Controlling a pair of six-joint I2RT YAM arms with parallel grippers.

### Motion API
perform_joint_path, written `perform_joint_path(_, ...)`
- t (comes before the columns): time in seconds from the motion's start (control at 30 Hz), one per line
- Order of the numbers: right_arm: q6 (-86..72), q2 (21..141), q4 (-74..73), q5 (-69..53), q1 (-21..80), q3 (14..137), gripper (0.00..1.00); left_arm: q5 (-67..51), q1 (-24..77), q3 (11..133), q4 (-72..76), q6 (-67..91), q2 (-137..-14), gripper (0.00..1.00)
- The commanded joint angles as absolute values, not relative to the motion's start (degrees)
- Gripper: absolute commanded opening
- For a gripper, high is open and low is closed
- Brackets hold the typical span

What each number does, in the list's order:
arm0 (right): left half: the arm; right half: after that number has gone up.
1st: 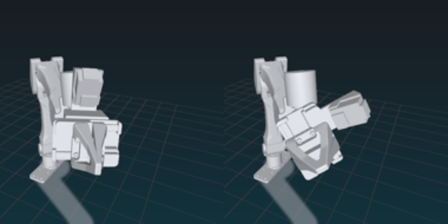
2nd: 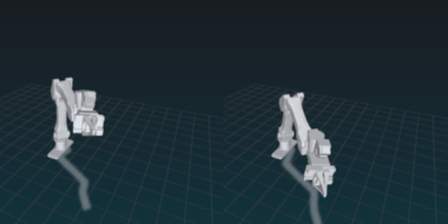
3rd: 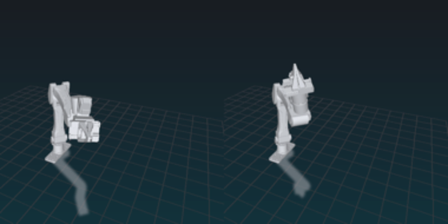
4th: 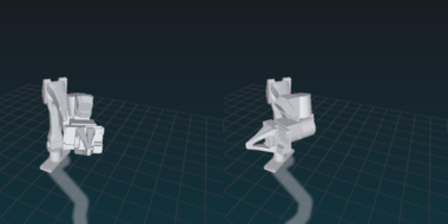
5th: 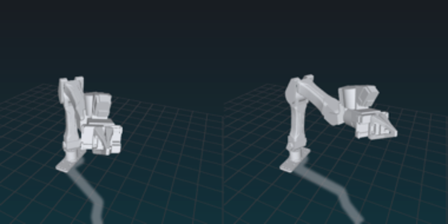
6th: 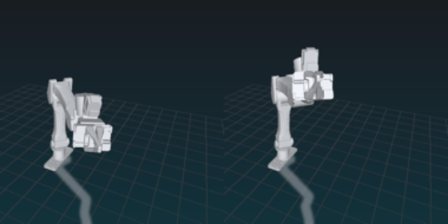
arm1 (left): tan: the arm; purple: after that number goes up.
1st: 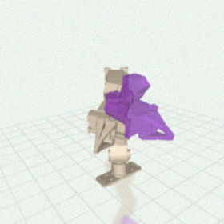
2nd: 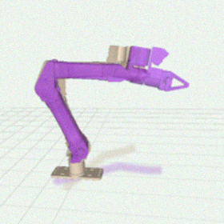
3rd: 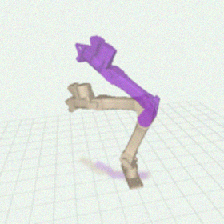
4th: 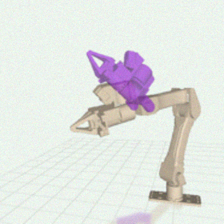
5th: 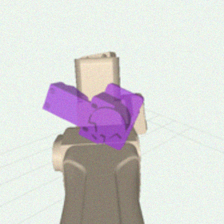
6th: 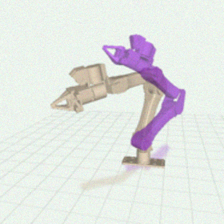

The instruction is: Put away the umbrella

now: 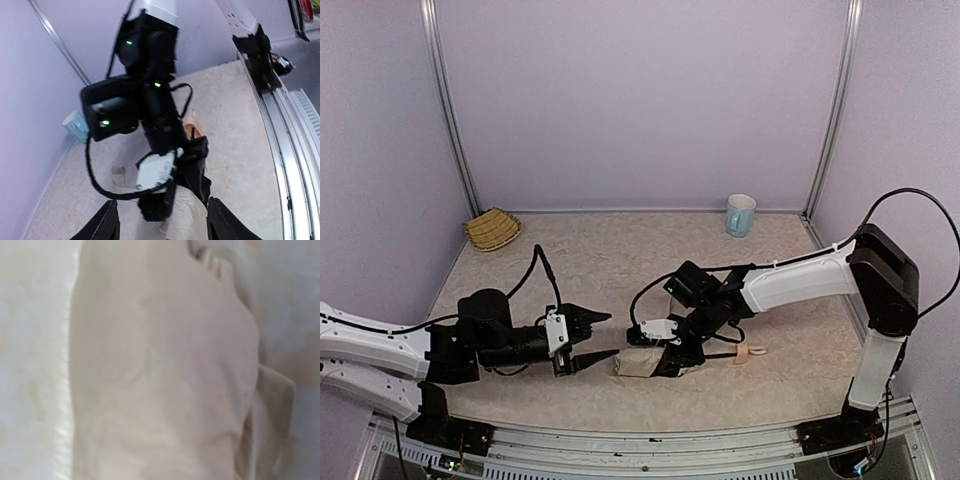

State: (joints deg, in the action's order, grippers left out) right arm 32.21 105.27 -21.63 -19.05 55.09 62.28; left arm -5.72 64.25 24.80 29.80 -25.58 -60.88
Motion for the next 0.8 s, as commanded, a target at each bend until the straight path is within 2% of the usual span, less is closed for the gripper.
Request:
perform_joint_path(0.0,30.1,114.2,-37.7,-30.8,54.3,62.8,0.04,0.1,69.2,25.2,20.1,-36.0,-68.3,0.59)
perform_joint_path(0.07,30.3,115.6,-38.0,-31.5,53.8,63.4,0.04,3.9,70.3,27.6,18.3,-37.7,-74.2,0.61)
perform_joint_path(0.13,30.7,116.4,-37.9,-32.1,53.3,63.6,0.04,6.8,70.8,29.9,17.2,-39.5,-79.2,0.68)
perform_joint_path(0.23,31.3,117.3,-37.8,-32.5,52.4,63.9,0.05,6.4,69.9,32.3,17.6,-41.4,-84.0,0.78)
perform_joint_path(0.3,31.8,117.9,-37.5,-32.1,52.4,64.2,0.05,5.2,68.5,33.9,16.8,-41.1,-86.1,0.81)
perform_joint_path(0.6,30.1,117.6,-32.9,-34.4,50.8,64.9,0.06,3.9,66.7,41.3,10.5,-38.8,-97.7,0.8)
perform_joint_path(0.77,26.8,116.4,-29.8,-32.3,49.0,65.1,0.09,0.2,67.2,46.2,3.0,-38.0,-103.2,0.73)
